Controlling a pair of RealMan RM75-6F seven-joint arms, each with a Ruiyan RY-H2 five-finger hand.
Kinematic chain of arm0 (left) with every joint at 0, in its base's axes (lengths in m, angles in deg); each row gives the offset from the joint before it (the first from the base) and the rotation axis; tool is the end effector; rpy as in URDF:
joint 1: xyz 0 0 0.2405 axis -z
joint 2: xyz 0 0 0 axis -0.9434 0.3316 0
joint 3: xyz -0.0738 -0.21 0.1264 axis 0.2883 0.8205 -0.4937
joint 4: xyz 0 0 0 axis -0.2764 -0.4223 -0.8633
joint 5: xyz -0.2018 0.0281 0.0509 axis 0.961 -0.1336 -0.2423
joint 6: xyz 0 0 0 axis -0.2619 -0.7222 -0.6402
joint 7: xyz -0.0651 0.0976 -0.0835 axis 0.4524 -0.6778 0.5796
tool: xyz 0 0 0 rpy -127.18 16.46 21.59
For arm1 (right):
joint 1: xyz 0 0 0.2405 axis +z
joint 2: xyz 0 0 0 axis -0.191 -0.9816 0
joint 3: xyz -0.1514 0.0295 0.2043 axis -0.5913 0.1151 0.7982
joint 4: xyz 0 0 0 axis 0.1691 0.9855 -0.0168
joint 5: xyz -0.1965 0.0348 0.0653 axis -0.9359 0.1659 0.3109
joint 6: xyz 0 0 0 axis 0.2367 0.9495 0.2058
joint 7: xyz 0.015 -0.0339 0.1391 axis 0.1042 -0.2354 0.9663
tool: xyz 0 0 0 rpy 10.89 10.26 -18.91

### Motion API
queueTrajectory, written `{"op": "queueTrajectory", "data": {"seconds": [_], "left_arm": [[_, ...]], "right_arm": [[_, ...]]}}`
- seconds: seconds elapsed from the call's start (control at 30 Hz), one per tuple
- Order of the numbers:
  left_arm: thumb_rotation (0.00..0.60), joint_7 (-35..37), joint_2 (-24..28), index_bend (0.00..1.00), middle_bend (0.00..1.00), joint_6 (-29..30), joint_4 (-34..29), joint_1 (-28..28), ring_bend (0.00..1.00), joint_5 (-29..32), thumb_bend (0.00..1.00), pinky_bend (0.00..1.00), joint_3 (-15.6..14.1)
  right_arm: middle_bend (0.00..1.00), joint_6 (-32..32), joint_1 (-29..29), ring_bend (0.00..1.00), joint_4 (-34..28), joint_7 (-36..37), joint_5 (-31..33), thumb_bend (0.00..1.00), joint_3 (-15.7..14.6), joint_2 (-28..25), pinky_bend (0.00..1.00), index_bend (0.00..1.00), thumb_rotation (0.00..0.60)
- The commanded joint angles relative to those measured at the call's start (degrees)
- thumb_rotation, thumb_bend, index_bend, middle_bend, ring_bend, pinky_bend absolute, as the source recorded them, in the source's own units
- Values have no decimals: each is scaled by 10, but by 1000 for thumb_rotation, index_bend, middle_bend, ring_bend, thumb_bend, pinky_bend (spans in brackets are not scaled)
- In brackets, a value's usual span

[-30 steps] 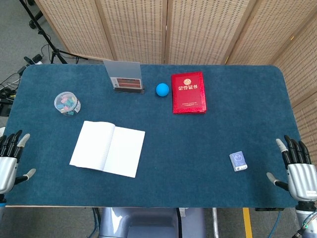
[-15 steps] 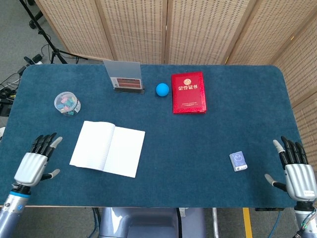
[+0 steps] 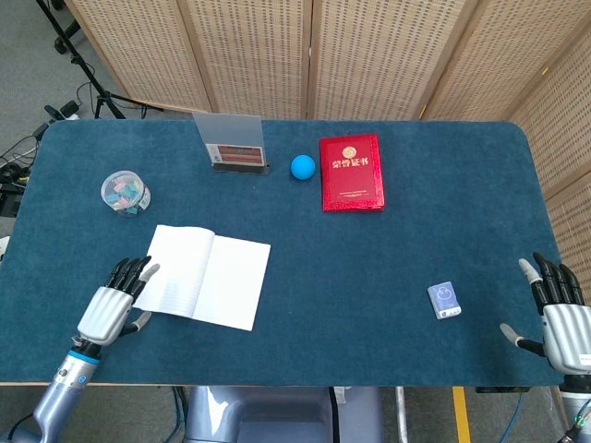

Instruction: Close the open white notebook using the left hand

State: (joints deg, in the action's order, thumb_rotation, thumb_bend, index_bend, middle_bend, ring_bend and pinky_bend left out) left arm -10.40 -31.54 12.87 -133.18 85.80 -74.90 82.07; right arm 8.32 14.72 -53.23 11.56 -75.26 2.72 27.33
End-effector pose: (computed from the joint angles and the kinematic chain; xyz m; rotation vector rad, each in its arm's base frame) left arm -0.3042 0.2247 0.0153 -1.7221 -0.8517 -1.0400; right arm -0.3160 -0.1803 0.1743 1.3573 -0.8357 0.9860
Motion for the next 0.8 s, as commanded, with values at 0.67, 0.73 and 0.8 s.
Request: {"op": "queueTrajectory", "data": {"seconds": [0.67,0.73,0.8], "left_arm": [[600,21,-85,0,0,-15,74,1,0,22,286,0,-11],[600,26,-91,0,0,-13,81,1,0,23,286,0,-11],[600,30,-98,0,0,-9,92,2,0,23,286,0,-11]], "right_arm": [[0,-12,3,0,-3,17,4,0,0,-9,0,0,600],[0,-12,3,0,-3,17,4,0,-1,-9,0,0,600],[0,-12,4,0,-3,17,4,0,-1,-9,0,0,600]]}}
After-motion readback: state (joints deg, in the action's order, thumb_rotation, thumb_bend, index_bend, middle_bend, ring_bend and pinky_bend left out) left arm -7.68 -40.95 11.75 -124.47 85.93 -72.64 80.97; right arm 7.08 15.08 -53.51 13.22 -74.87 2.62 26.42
